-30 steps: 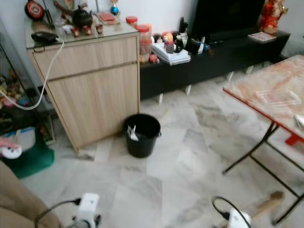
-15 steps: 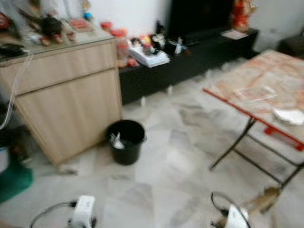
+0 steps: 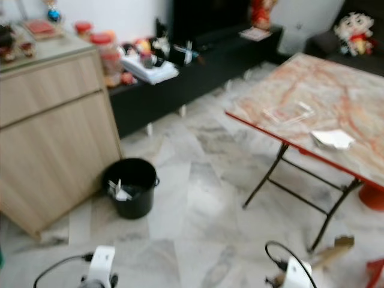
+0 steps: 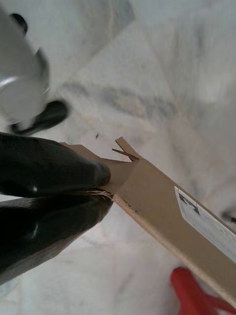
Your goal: Picking trash to rubbish bin
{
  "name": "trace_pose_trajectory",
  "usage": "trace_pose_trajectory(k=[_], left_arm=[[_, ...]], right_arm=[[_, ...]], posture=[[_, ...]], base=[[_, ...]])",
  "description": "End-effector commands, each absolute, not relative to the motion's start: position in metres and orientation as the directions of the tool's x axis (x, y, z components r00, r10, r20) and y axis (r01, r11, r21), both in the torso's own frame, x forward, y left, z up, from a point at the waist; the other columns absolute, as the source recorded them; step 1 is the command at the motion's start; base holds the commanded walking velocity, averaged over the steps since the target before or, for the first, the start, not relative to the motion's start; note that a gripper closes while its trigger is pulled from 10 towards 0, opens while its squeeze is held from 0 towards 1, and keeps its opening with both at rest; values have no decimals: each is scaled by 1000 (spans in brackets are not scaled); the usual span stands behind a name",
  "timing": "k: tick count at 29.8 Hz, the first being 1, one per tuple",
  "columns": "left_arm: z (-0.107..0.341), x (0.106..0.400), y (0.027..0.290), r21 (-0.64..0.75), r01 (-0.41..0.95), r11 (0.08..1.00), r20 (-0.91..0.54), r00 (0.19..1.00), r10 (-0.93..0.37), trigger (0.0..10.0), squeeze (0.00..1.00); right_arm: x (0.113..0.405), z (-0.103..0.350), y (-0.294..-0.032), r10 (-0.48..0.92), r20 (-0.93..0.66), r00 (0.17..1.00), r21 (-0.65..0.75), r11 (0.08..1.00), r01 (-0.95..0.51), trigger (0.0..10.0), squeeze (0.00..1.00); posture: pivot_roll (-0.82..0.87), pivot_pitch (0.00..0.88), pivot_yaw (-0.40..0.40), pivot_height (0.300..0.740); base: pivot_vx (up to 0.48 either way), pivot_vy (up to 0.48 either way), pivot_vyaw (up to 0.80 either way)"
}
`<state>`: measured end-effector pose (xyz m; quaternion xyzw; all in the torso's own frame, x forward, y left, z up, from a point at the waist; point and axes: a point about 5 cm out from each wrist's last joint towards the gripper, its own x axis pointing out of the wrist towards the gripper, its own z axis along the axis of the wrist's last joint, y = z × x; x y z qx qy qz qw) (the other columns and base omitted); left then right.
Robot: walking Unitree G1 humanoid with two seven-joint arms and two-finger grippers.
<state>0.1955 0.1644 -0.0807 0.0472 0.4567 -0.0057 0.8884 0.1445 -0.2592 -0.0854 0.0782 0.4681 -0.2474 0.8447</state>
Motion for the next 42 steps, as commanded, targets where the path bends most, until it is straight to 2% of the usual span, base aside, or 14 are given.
trace_pose_trajectory(k=[1, 12, 27, 38, 40, 42], left_arm=[[-81, 196, 154, 55, 66, 996, -814, 580, 6, 10000, 0], [-81, 196, 154, 55, 66, 996, -813, 582, 7, 10000, 0], [-80, 198, 154, 55, 64, 996, -812, 584, 7, 10000, 0], [-80, 198, 154, 56, 66, 996, -812, 584, 7, 10000, 0], [-80, 198, 154, 56, 67, 996, -812, 584, 7, 10000, 0], [-80, 198, 154, 56, 67, 996, -812, 584, 7, 10000, 0]], right_arm=[[143, -83, -268, -370, -818, 441, -116, 856, 503, 10000, 0], [144, -83, -268, -358, -822, 444, -136, 879, 457, 10000, 0], [142, -83, -268, -363, -825, 433, -154, 882, 446, 10000, 0], [145, -81, -270, -368, -815, 448, -148, 879, 452, 10000, 0], [147, -80, -270, -358, -810, 464, -168, 900, 402, 10000, 0], [149, -80, -267, -332, -810, 483, -242, 940, 240, 10000, 0]], posture=[[-169, 20, -57, 740], [-167, 23, -57, 740], [-166, 27, -59, 740], [-166, 29, -59, 740], [-166, 29, -59, 740], [-166, 29, -59, 740]], base=[[300, 0, 0], [302, 0, 0], [302, 0, 800], [301, 0, 0], [302, 0, 0], [300, 0, 0]])
